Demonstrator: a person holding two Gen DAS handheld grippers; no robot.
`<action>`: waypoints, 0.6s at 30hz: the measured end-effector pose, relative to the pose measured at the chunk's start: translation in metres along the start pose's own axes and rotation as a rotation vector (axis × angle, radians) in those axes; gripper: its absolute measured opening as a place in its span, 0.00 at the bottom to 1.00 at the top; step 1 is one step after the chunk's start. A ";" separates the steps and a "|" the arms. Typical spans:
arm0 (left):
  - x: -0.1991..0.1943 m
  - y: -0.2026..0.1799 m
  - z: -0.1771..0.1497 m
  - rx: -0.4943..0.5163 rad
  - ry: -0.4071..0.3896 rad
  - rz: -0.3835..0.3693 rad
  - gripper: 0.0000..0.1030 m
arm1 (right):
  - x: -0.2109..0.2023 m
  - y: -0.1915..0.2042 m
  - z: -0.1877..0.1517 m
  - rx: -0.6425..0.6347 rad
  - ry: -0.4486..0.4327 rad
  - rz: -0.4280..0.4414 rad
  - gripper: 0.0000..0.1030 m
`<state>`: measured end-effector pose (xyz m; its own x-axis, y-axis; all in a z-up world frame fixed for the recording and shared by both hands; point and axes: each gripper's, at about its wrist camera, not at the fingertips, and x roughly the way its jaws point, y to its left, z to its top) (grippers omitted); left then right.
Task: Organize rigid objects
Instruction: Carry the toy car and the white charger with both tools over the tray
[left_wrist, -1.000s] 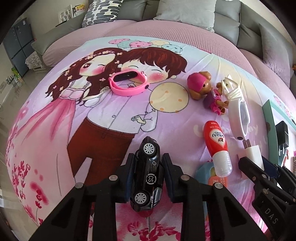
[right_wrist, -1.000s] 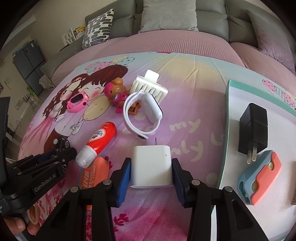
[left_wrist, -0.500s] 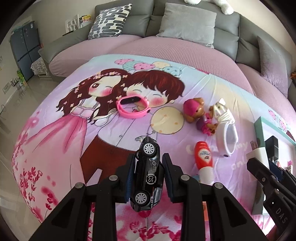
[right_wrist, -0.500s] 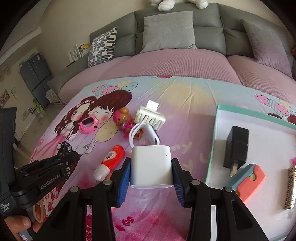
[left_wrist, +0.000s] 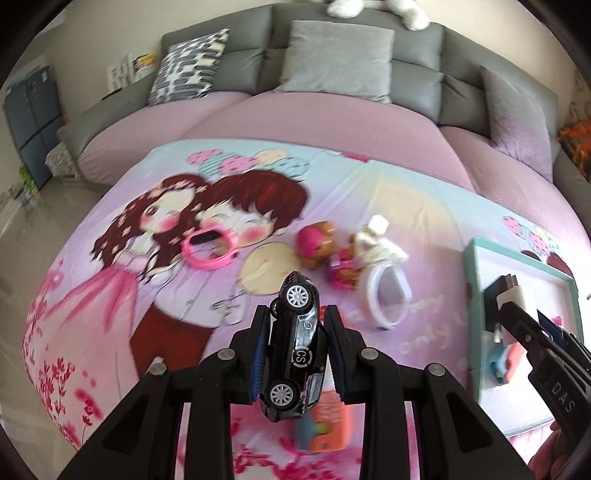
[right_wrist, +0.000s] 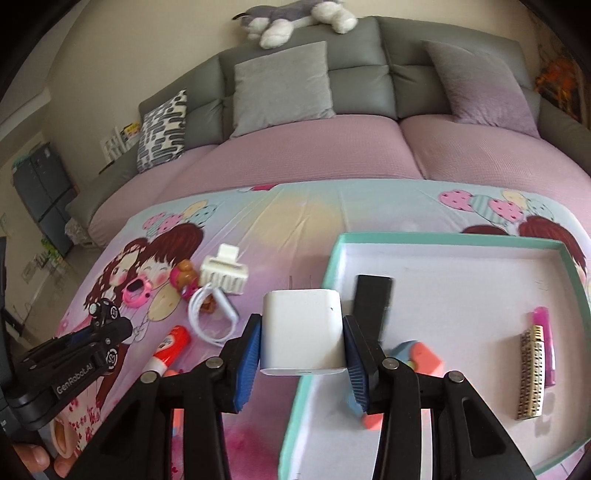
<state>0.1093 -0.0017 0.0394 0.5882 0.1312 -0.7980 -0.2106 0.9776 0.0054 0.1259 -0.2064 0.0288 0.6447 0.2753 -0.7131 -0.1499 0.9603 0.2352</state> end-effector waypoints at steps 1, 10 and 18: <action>-0.002 -0.008 0.002 0.017 -0.005 -0.006 0.30 | -0.001 -0.008 0.001 0.020 0.001 -0.007 0.44; -0.018 -0.080 0.018 0.176 -0.042 -0.080 0.30 | -0.014 -0.072 0.003 0.166 -0.013 -0.126 0.44; -0.026 -0.147 0.023 0.275 -0.071 -0.168 0.30 | -0.028 -0.121 -0.002 0.248 -0.008 -0.261 0.44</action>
<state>0.1426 -0.1446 0.0729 0.6518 -0.0337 -0.7576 0.1065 0.9932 0.0474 0.1243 -0.3304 0.0187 0.6433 0.0210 -0.7653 0.2062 0.9579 0.1996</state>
